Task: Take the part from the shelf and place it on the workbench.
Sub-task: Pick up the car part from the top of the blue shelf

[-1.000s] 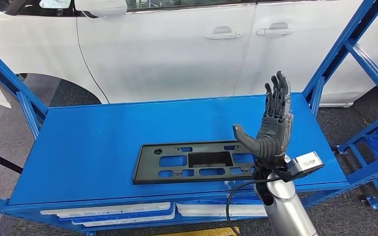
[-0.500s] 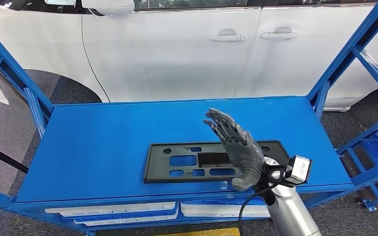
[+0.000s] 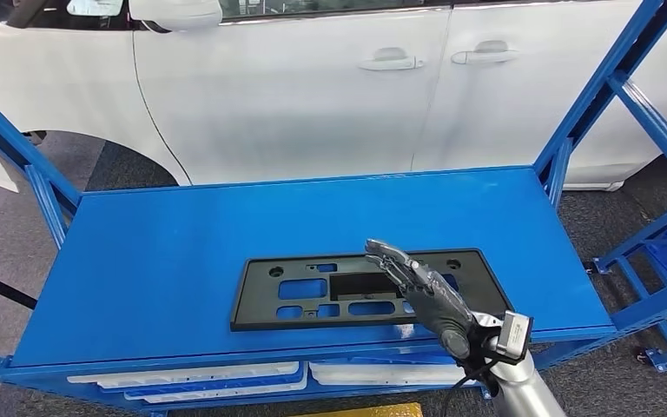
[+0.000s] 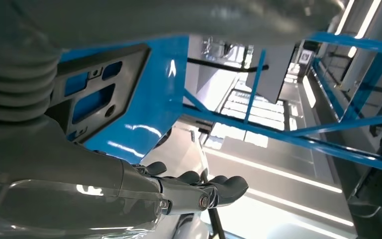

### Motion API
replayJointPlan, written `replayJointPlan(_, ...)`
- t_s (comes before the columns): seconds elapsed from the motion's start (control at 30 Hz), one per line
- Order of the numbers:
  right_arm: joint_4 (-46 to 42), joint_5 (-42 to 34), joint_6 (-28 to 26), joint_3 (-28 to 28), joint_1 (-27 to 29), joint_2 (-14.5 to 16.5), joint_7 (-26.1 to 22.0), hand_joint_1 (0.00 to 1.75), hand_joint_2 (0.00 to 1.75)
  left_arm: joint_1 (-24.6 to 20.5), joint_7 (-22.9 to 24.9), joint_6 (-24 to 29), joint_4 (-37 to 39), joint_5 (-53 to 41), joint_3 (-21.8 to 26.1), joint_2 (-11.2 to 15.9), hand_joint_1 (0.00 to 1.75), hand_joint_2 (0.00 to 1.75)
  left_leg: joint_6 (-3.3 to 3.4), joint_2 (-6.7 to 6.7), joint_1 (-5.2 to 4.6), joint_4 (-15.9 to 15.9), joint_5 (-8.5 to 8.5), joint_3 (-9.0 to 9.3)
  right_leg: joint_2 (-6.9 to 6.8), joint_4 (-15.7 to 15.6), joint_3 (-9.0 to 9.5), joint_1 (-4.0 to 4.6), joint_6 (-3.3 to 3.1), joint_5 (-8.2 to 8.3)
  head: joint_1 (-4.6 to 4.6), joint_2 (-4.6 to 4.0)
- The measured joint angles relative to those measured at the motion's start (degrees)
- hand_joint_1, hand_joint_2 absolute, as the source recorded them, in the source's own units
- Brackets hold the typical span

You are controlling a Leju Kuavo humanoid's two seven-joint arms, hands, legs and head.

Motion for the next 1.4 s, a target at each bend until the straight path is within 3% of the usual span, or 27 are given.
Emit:
replayJointPlan(0.03,-0.54,0.23,-0.17,-0.23,0.49,-0.14,-0.01,0.00,0.00,0.00,0.01,0.03,0.00,0.01,0.01,0.04,0.00,0.00,0.29,0.00,-0.02,-4.40,2.24,2.10,0.13,0.01,0.16,0.03,0.09,-0.07,0.00,0.00)
replayJointPlan(0.1,-1.38,0.40,-0.24,-0.61,1.17,-0.39,-0.03,0.00,0.00,-0.14,0.03,0.04,0.00,0.01,0.02,0.15,0.00,0.00,0.89,-0.01,-0.26,-11.66,4.83,5.51,0.32,0.10,0.32,0.22,0.51,-0.18,0.00,0.00)
replayJointPlan(0.2,-2.26,0.60,-0.28,-1.03,1.89,-0.76,-0.05,0.00,0.00,-0.23,0.05,0.01,0.00,0.01,0.03,0.22,0.00,0.00,1.63,-0.09,-0.57,-13.55,5.12,6.23,0.40,0.04,0.27,0.21,1.48,-0.06,0.00,0.00)
replayJointPlan(0.27,-2.93,1.48,-1.46,-1.29,2.31,-1.06,-0.07,0.00,0.00,-0.25,0.06,0.03,0.00,0.01,0.04,0.21,0.00,0.00,2.32,-0.01,-0.35,-14.04,5.58,6.43,0.37,1.03,-0.06,0.13,2.08,-0.91,0.00,0.00)
replayJointPlan(0.33,-4.20,4.08,-6.12,-1.40,3.18,-1.84,-0.08,0.00,0.00,-0.31,0.10,0.07,0.00,0.01,0.05,0.21,0.00,0.00,2.87,0.09,-0.13,-14.44,5.95,6.52,0.33,6.04,-2.24,-0.01,2.49,-4.10,0.00,0.00)
replayJointPlan(0.4,-6.24,8.96,-15.63,-0.94,5.00,-3.24,-0.09,0.00,0.00,-0.22,0.19,0.09,0.00,-0.02,0.07,0.22,0.00,0.00,3.07,0.05,-0.19,-14.38,5.97,6.39,0.31,13.71,-5.79,-0.17,2.80,-7.67,0.00,0.00)
replayJointPlan(0.43,-7.32,12.32,-21.43,-0.43,6.12,-4.16,-0.09,0.00,0.00,-0.14,0.24,0.09,0.00,-0.05,0.07,0.22,0.00,0.00,3.09,0.02,-0.22,-14.31,5.92,6.36,0.30,16.07,-6.91,-0.25,2.93,-8.22,0.00,0.00)
replayJointPlan(0.47,-8.31,16.08,-26.89,0.16,7.25,-5.17,-0.09,0.00,0.44,-0.08,0.29,0.08,0.00,-0.09,0.08,0.22,0.00,0.00,3.07,-0.01,-0.23,-14.21,5.85,6.36,0.29,16.22,-6.98,-0.32,3.00,-7.58,0.00,0.00)
replayJointPlan(0.5,-9.15,19.84,-31.36,0.67,8.29,-6.07,-0.09,0.00,0.87,-0.03,0.36,0.08,0.00,-0.12,0.08,0.21,0.00,0.00,3.01,-0.03,-0.23,-14.10,5.74,6.41,0.26,13.97,-5.89,-0.38,3.00,-5.94,0.00,0.00)
replayJointPlan(0.57,-10.67,27.95,-38.55,1.09,10.11,-7.20,-0.09,0.00,1.75,-0.04,0.51,0.09,0.00,-0.16,0.08,0.20,0.00,0.00,2.67,-0.05,-0.32,-13.79,5.40,6.52,0.13,5.84,-1.87,-0.38,2.77,-2.21,0.00,0.00)
replayJointPlan(0.63,-11.91,35.91,-44.55,0.70,11.74,-7.39,-0.09,0.00,1.75,-0.09,0.61,0.20,0.00,-0.23,0.08,0.20,0.00,0.00,2.13,-0.06,-0.53,-13.47,5.07,6.46,0.07,0.96,0.40,-0.19,2.29,-0.81,0.00,0.00)
replayJointPlan(0.77,-13.59,53.07,-56.71,-0.56,15.29,-6.84,0.69,0.00,1.75,-0.09,0.53,0.70,0.00,-0.32,0.11,0.20,0.00,0.00,0.89,-0.03,-0.49,-12.62,4.15,6.21,0.04,0.25,0.60,-0.15,0.96,-0.79,0.00,0.00)
replayJointPlan(0.83,-13.61,59.59,-59.93,-0.48,16.16,-6.29,2.35,0.00,1.75,-0.06,0.26,0.82,0.00,-0.36,0.13,0.16,0.00,0.00,0.35,0.00,-0.32,-8.16,1.33,4.33,-0.04,-0.04,0.71,-0.33,0.34,-0.64,0.00,0.00)
replayJointPlan(0.9,-12.87,63.52,-60.80,0.14,16.14,-5.94,4.97,0.00,1.75,-0.01,0.09,0.81,0.00,-0.52,0.13,0.09,0.00,0.00,0.00,0.00,-0.20,-0.39,-2.31,0.74,-0.04,-0.04,0.62,-0.25,0.09,-0.64,0.00,0.00)
replayJointPlan(0.93,-12.21,64.96,-60.84,0.62,15.92,-5.86,6.43,0.00,1.75,0.02,0.06,0.79,0.00,-0.71,0.13,0.08,0.00,0.00,-0.11,-0.01,-0.16,2.44,-3.14,-0.61,-0.02,-0.02,0.60,-0.20,0.07,-0.64,0.00,0.00)
replayJointPlan(0.97,-11.47,66.28,-60.86,1.14,15.64,-5.85,7.84,0.00,1.75,0.02,0.05,0.76,0.00,-0.89,0.13,0.07,0.00,0.00,-0.13,0.00,-0.14,3.28,-2.85,-1.04,-0.01,0.02,0.60,-0.18,0.07,-0.64,0.00,0.00)
replayJointPlan(1.0,-10.76,67.33,-60.88,1.62,15.36,-5.84,9.05,0.00,1.75,-0.01,0.05,0.73,0.00,-1.08,0.13,0.07,0.00,0.00,-0.06,0.00,-0.14,1.68,-1.46,-0.32,0.00,0.06,0.65,-0.17,0.09,-0.65,0.00,0.00)
replayJointPlan(1.07,-9.78,68.86,-61.12,2.53,14.91,-5.83,10.86,0.00,1.75,-0.13,0.05,0.69,0.00,-1.38,0.11,0.10,0.00,0.00,0.37,-0.01,-0.17,-6.35,2.48,3.53,0.00,0.13,0.85,-0.14,0.28,-0.72,0.00,0.00)
replayJointPlan(1.13,-9.00,70.40,-61.65,3.51,14.70,-5.84,12.48,0.00,1.75,-0.26,-0.01,0.63,0.00,-1.66,0.09,0.13,0.00,0.00,0.95,-0.03,-0.39,-12.35,4.48,6.35,0.00,0.22,0.92,0.01,0.78,-0.79,0.00,0.00)
replayJointPlan(1.27,-7.64,71.37,-63.33,5.51,14.78,-5.86,14.46,0.00,1.75,-0.12,-0.48,0.34,0.00,-2.20,0.01,0.11,0.00,0.00,2.19,0.00,-0.45,-13.72,4.97,6.77,0.02,0.49,0.79,-0.01,2.08,-1.01,0.00,0.00)
replayJointPlan(1.33,-6.73,70.91,-64.34,6.48,14.38,-5.87,15.11,0.00,1.75,-0.14,-0.75,0.11,0.00,-2.36,-0.08,0.10,0.00,0.00,2.82,0.11,-0.19,-14.17,5.41,6.87,0.06,4.09,-0.78,-0.08,2.53,-3.51,0.00,0.00)
replayJointPlan(1.4,-5.11,70.38,-64.92,7.80,13.39,-5.77,15.81,0.00,1.75,-0.15,-0.98,-0.04,0.00,-2.49,-0.13,0.11,0.00,0.00,3.07,0.22,-0.26,-14.18,5.53,6.65,0.06,11.90,-4.36,-0.28,2.83,-7.48,0.00,0.00)
